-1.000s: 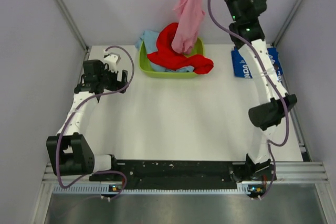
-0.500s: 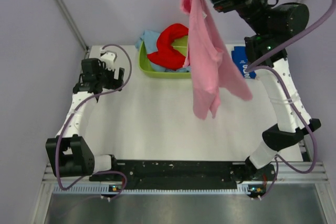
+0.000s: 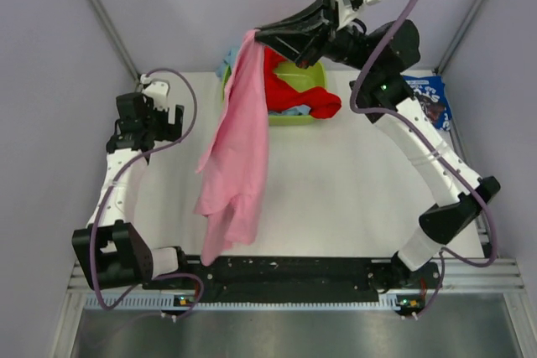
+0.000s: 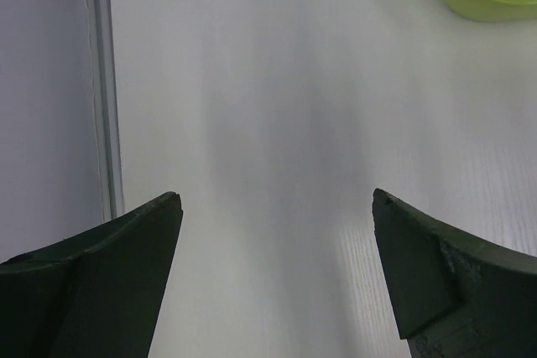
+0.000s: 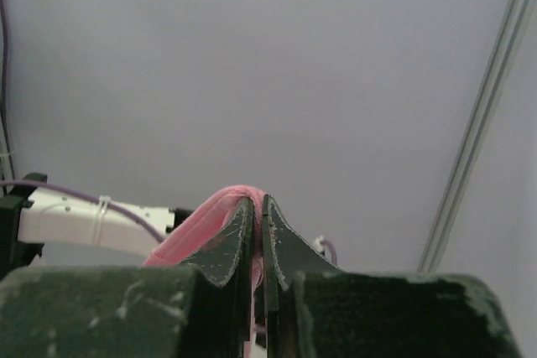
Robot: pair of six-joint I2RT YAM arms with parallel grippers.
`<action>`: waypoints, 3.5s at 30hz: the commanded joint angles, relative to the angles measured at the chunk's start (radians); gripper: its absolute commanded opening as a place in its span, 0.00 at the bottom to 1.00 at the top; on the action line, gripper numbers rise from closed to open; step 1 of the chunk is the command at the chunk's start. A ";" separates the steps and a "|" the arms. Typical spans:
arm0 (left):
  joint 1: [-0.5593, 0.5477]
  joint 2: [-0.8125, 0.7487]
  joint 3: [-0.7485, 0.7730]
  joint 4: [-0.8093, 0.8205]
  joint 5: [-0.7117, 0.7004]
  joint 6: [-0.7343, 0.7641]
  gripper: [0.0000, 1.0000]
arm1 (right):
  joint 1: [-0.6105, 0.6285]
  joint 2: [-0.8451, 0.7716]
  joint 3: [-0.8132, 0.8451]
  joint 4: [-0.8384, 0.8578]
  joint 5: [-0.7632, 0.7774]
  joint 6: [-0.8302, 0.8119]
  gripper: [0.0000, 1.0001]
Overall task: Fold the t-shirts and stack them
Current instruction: Move the tshirt to the center of the board, then flatten out the tshirt
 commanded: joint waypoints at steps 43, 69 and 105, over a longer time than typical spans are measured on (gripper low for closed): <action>-0.135 0.054 -0.282 -0.151 0.234 0.420 0.78 | -0.220 -0.194 -0.930 -0.701 0.639 -0.185 0.54; -0.255 0.296 -0.174 -0.118 0.213 0.486 0.43 | -0.031 0.076 -0.997 -0.545 0.679 -0.010 0.00; -0.253 -0.511 0.344 -0.623 0.015 0.466 0.00 | -0.073 -0.893 -0.462 -0.942 0.828 -0.333 0.00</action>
